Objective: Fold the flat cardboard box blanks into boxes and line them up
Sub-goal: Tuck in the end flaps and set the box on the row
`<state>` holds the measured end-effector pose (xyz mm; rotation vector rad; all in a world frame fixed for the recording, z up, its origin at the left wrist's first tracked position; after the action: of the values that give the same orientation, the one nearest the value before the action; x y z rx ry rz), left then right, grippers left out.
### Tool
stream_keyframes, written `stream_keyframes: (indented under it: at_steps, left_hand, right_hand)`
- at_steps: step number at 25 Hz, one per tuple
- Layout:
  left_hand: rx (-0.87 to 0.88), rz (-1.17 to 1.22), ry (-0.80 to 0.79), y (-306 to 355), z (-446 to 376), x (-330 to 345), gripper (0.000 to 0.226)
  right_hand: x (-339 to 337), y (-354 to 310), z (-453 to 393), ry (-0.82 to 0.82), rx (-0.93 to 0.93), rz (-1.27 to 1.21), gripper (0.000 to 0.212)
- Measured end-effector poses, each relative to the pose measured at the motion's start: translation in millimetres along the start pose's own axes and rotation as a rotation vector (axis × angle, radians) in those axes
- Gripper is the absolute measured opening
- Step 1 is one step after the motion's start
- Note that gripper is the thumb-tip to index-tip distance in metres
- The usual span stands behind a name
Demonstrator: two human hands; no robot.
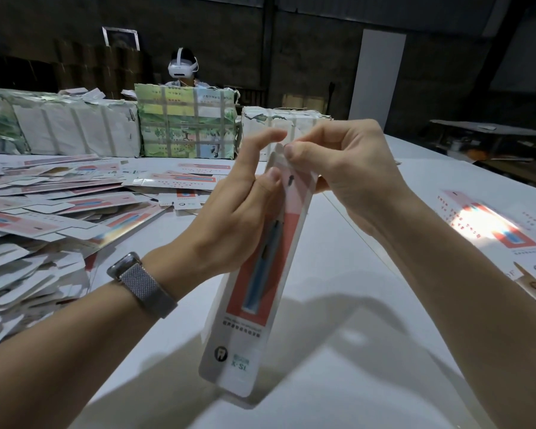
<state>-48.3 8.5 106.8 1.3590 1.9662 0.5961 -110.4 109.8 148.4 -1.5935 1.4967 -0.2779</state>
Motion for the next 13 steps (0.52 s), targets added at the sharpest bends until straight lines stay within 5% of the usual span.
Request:
stream_keyframes:
  at_steps: [6, 13]
  left_hand:
    - [-0.043, 0.200, 0.058, -4, -4, -5, 0.020]
    - [-0.040, 0.161, 0.179, -1, -2, -16, 0.008]
  right_hand:
    - [3, -5, 1, 0.006, -0.081, 0.042, 0.014]
    - [18, -5, 5, 0.060, -0.151, -0.044, 0.015]
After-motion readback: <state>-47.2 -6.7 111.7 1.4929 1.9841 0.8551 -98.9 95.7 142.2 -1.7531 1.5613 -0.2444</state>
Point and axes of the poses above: each hand's wrist, its own z-axis away from the middle knuckle, its own x-axis out of the palm, y = z × x, the point moved 10 cm from there along -z, towards the middle knuckle, and after that the axes turned 8 degrees about z, right-handed, at the moved point
